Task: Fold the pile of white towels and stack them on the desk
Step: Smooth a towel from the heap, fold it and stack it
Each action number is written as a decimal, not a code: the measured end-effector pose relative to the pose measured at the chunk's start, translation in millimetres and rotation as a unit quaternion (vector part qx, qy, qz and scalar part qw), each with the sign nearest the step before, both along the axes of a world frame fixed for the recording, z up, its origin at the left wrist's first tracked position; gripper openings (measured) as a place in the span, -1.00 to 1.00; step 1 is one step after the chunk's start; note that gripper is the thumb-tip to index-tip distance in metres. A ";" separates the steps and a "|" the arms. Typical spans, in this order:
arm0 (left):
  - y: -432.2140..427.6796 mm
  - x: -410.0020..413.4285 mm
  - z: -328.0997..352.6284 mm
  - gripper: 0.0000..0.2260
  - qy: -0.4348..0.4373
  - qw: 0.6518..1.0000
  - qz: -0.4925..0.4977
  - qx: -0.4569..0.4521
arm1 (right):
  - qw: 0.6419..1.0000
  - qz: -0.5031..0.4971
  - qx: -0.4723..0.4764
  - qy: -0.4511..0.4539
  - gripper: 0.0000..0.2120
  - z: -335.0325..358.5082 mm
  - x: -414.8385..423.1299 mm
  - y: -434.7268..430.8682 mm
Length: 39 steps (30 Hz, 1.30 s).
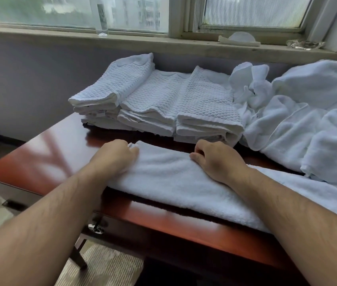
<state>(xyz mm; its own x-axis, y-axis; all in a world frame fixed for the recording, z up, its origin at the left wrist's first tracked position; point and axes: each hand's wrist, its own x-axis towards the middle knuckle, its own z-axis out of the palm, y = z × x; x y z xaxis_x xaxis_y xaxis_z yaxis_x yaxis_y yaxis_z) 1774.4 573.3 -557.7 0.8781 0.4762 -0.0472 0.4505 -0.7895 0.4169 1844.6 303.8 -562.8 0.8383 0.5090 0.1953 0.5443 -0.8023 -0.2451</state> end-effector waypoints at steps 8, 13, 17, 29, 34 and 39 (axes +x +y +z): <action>-13.7 -18.2 -10.3 -0.73 -0.077 0.993 0.032 0.078 | 0.996 -0.071 -0.036 -0.030 -0.56 -3.9 -2.3 -4.5; -44.4 -23.1 -3.8 -0.72 -0.158 0.966 -0.066 0.191 | 0.996 -0.083 -0.030 -0.006 -0.57 7.6 -13.1 -33.4; -114.5 -9.6 -3.6 -0.71 -0.170 0.942 -0.269 0.102 | 0.993 -0.118 -0.015 -0.006 -0.59 14.4 -28.5 -84.7; -237.2 47.7 -0.9 -0.92 -0.123 0.899 -0.419 0.037 | 0.977 -0.187 0.071 0.074 -0.75 17.9 -27.4 -245.3; -237.1 49.9 -5.2 -0.87 -0.139 0.915 -0.374 0.054 | 0.974 -0.223 0.027 0.027 -0.65 12.9 -20.3 -247.9; -260.2 44.0 -0.9 -0.86 -0.184 0.905 -0.368 0.111 | 0.970 -0.238 -0.004 0.056 -0.49 11.4 -22.8 -275.7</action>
